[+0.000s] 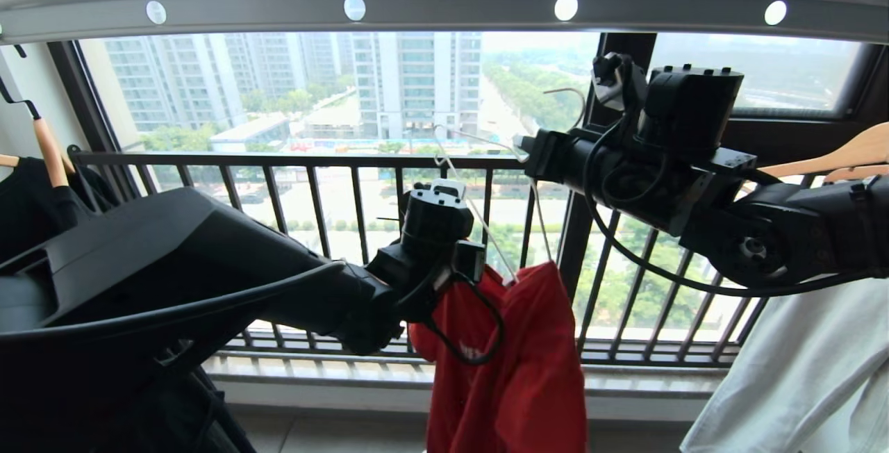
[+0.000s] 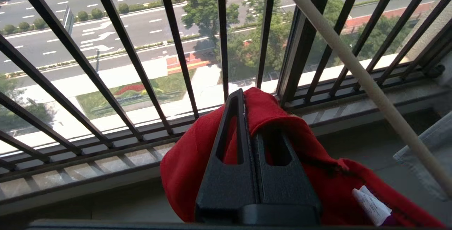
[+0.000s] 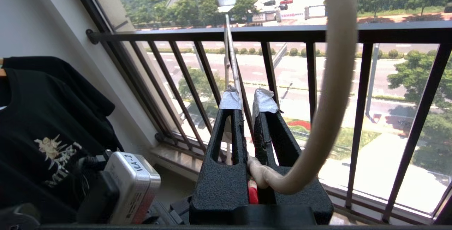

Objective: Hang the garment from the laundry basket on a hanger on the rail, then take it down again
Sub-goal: Take the clothes off the clothes rack, then put clothes in the basket

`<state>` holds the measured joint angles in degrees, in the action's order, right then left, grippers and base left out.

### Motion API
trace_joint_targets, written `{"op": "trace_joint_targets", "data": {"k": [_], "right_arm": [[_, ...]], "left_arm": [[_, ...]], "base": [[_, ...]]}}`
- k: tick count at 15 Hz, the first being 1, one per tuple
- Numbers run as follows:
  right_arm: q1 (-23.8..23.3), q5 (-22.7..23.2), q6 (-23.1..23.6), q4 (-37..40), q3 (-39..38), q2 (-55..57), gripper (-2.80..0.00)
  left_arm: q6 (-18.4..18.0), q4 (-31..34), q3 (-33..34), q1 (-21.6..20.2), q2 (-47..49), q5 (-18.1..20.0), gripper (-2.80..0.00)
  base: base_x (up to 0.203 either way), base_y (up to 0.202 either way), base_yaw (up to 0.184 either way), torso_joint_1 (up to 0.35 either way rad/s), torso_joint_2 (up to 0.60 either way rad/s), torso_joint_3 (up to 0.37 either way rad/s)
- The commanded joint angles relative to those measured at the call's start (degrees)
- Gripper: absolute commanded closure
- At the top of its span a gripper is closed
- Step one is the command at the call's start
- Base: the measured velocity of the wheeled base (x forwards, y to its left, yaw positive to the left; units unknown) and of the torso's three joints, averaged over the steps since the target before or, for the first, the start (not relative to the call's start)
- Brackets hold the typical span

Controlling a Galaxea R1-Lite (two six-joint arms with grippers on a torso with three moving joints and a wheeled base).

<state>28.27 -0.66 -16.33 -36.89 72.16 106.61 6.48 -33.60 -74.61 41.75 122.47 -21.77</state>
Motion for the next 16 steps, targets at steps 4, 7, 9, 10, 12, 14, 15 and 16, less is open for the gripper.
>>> {"op": "trace_joint_targets", "data": {"k": [4, 7, 9, 10, 12, 14, 15, 16], "right_arm": [[-0.06, -1.01, -0.01, -4.42, -0.26, 3.78, 0.0], [-1.26, -1.01, 0.63, -4.42, -0.09, 3.85, 0.0], [-2.57, -0.9, 3.01, -4.43, 0.16, 5.36, 0.0], [-2.67, -0.84, 3.98, -4.34, 0.1, 5.6, 0.0], [-2.97, -0.92, 7.34, -4.33, -0.21, 6.3, 0.0], [-4.01, -0.93, 8.25, -4.33, -0.18, 6.33, 0.0], [-4.4, -0.93, 8.29, -4.33, -0.09, 6.16, 0.0], [-5.03, -0.93, 8.55, -4.33, 0.08, 5.72, 0.0]], "left_arm": [[-0.14, -0.15, 6.54, 4.09, -8.82, 5.86, 0.0], [-0.52, -0.07, 5.48, 4.04, -5.48, 5.78, 0.0], [-3.37, 0.26, 5.75, 4.04, -3.79, 5.75, 0.0], [-4.89, 0.34, 6.19, 3.99, -2.59, 5.7, 0.0], [-8.43, 0.0, 7.02, 3.19, 0.13, 5.69, 0.0], [-9.86, -0.15, 7.78, 2.5, 3.13, 5.74, 0.0], [-11.22, -0.21, 8.27, 1.97, 3.73, 5.8, 0.0], [-14.29, -0.93, 8.78, 1.03, 5.85, 5.83, 0.0]], "base": [[0.0, 0.0, 0.0, 0.0, 0.0, 0.0], [0.0, 0.0, 0.0, 0.0, 0.0, 0.0], [0.0, 0.0, 0.0, 0.0, 0.0, 0.0], [0.0, 0.0, 0.0, 0.0, 0.0, 0.0], [0.0, 0.0, 0.0, 0.0, 0.0, 0.0], [0.0, 0.0, 0.0, 0.0, 0.0, 0.0], [0.0, 0.0, 0.0, 0.0, 0.0, 0.0], [0.0, 0.0, 0.0, 0.0, 0.0, 0.0]]}}
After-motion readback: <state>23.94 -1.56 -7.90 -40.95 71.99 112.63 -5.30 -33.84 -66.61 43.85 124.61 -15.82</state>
